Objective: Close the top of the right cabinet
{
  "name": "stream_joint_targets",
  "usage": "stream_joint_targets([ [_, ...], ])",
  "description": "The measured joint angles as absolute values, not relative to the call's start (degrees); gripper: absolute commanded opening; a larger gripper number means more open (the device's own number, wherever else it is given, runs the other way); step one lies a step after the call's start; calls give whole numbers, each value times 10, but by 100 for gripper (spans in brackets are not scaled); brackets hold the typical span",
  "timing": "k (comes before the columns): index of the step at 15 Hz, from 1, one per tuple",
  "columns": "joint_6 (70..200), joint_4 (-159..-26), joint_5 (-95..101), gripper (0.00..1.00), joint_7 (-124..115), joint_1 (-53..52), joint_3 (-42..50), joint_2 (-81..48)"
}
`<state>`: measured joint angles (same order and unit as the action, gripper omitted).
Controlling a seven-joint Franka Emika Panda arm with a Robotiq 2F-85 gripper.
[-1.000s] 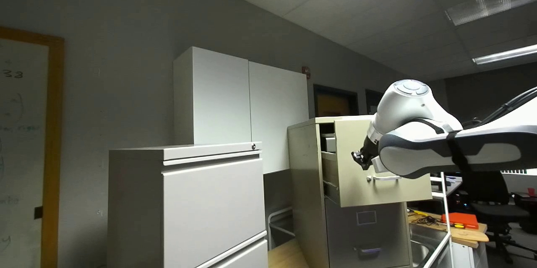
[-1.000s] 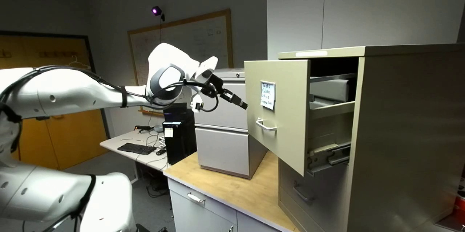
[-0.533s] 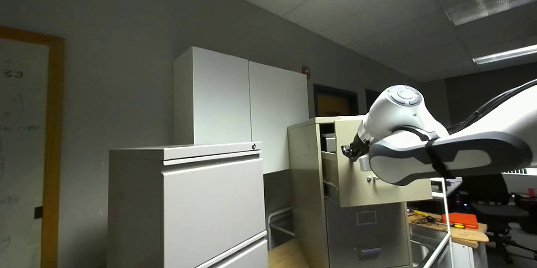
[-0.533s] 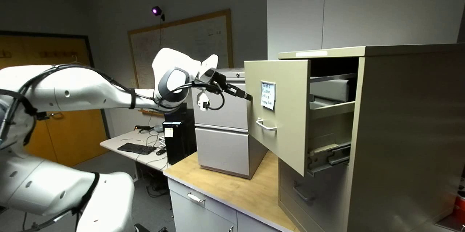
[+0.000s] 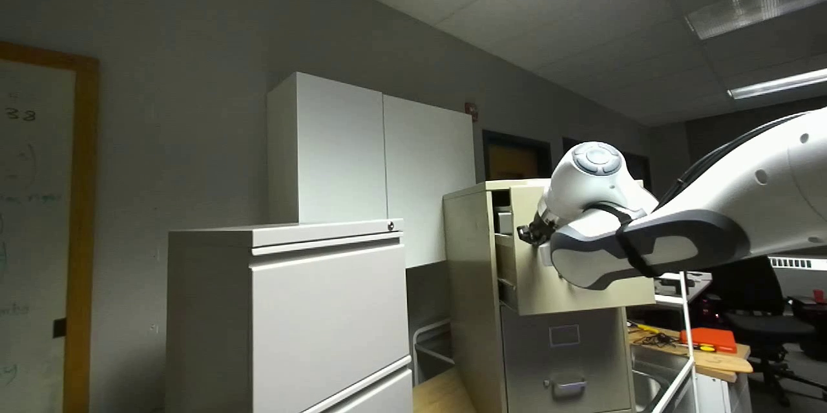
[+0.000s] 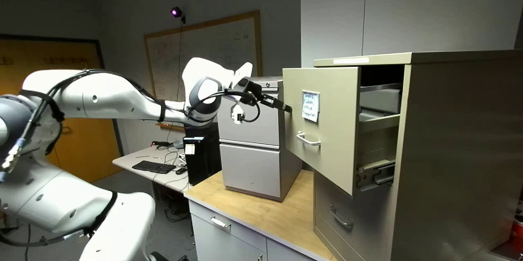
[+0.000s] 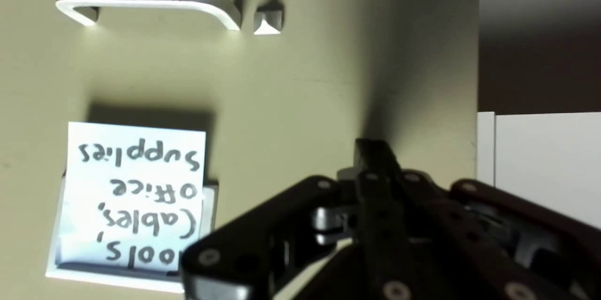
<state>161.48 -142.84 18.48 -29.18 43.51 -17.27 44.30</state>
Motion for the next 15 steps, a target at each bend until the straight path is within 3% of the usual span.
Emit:
stream_joint_targets([
  [15, 1633, -1266, 217, 0, -312, 580, -284, 260],
])
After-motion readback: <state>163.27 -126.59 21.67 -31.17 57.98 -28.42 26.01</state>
